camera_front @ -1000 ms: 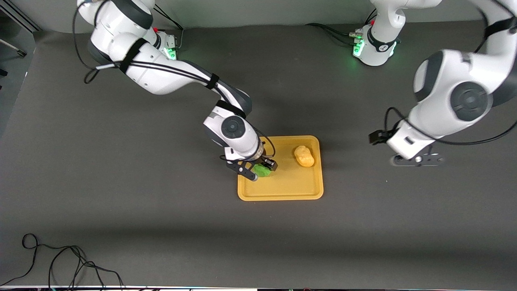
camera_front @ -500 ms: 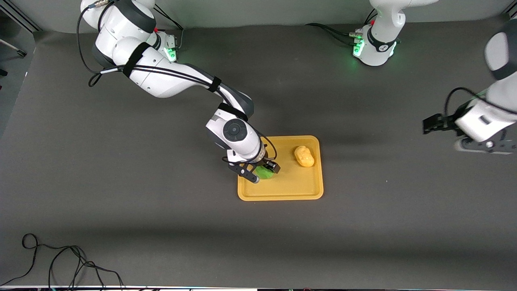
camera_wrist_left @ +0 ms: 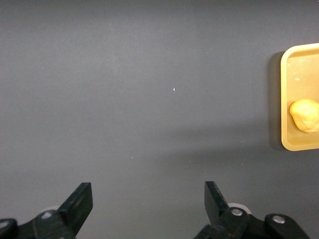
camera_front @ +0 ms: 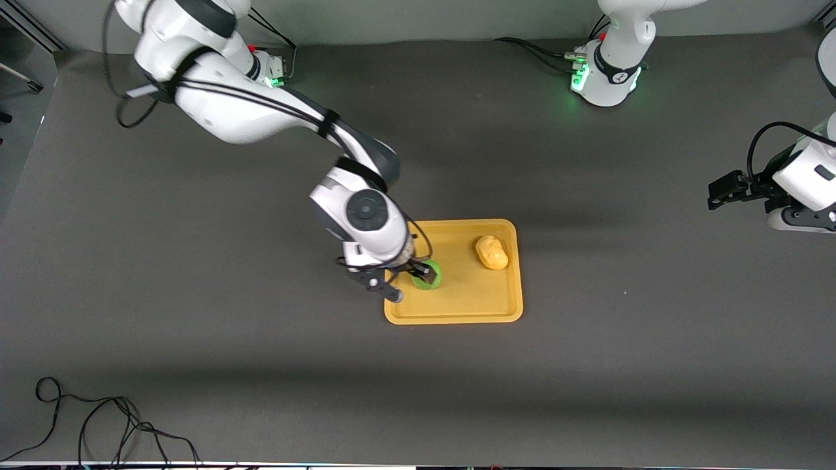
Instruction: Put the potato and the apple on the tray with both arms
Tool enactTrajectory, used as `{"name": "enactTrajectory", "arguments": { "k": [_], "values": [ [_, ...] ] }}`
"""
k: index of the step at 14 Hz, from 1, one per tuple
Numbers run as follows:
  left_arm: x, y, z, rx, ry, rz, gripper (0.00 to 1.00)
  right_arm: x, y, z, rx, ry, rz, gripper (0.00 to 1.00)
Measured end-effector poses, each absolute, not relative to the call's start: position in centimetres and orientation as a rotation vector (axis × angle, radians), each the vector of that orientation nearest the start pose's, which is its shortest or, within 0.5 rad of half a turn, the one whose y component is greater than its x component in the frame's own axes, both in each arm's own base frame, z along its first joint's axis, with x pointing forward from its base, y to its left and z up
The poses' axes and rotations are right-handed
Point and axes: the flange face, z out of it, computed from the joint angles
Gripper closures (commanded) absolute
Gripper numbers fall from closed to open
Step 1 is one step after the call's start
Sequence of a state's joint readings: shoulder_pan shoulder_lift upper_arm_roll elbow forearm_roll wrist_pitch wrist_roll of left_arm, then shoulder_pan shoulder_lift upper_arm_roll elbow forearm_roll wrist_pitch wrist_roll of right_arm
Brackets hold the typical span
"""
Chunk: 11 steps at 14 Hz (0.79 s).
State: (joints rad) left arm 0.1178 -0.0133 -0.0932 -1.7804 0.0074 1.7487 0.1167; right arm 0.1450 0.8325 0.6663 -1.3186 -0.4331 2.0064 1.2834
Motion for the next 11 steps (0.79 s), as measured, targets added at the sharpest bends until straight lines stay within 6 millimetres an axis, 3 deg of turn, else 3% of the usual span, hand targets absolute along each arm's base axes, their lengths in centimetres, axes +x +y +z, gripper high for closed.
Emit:
{"name": "enactTrajectory", "arguments": {
  "k": [3, 5, 8, 11],
  "values": [
    [55.8, 1.4, 55.6, -3.127, 0.227, 0.006, 0.0, 63.1, 32.7, 39.7, -2.991, 0.565, 0.255, 0.0],
    [56.0, 1.0, 55.3, -3.128, 0.245, 0.012, 0.0, 64.2, 25.3, 43.9, -2.983, 0.548, 0.32, 0.0],
    [56.5, 0.4, 54.3, -3.13, 0.262, 0.04, 0.0, 64.8, 14.3, 49.0, -3.025, 0.358, 0.24, 0.0],
    [56.9, -0.5, 53.7, -3.13, 0.288, 0.052, 0.0, 62.8, 5.6, 52.3, -3.082, 0.201, 0.153, 0.0]
  ]
}}
